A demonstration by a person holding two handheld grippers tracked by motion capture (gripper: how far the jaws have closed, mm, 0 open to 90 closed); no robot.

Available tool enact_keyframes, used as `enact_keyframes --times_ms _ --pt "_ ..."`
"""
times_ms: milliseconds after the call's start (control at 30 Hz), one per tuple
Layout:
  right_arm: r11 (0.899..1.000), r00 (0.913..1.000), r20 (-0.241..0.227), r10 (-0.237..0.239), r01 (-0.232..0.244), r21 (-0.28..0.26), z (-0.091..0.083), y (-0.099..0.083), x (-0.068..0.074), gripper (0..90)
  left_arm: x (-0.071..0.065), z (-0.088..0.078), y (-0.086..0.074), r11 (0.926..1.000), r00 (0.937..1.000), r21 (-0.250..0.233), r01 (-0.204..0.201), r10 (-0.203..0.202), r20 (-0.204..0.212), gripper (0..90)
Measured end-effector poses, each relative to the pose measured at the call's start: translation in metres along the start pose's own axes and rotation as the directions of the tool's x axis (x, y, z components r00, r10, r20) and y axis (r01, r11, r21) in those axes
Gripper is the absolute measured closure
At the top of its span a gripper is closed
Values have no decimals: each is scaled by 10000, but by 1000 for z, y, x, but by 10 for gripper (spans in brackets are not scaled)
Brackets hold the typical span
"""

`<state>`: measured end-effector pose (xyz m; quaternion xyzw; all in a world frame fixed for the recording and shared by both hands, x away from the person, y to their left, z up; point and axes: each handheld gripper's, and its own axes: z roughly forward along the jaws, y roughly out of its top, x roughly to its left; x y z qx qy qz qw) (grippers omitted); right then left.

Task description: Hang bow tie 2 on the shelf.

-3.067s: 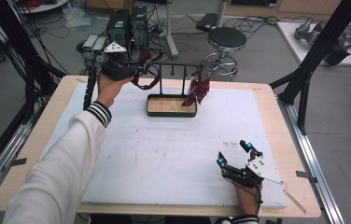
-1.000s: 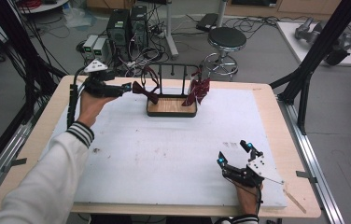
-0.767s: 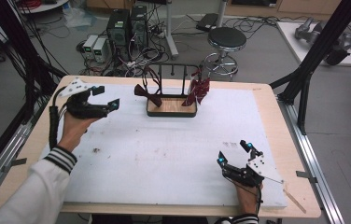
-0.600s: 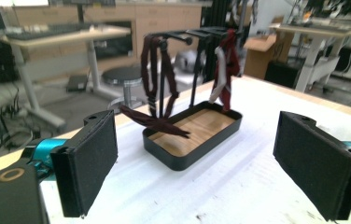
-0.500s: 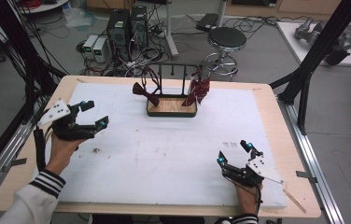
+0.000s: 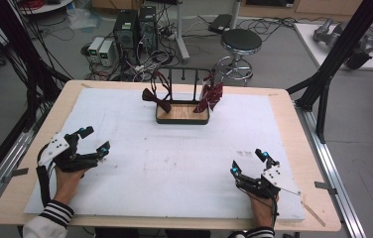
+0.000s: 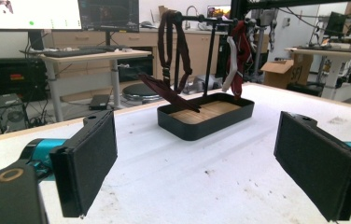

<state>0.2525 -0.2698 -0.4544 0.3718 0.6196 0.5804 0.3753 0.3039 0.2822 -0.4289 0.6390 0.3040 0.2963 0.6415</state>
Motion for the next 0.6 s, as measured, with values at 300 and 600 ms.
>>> enact_keyframes --times_ms 300,600 --pt "9999 9998 -137 -124 126 90 0 0 1 106 -8 -6 -18 9994 9994 -181 310 -313 -170 136" --pt "9941 9949 -91 -1002 1005 410 4 1 9 106 -10 -9 -25 9994 9985 -68 350 -353 -430 133"
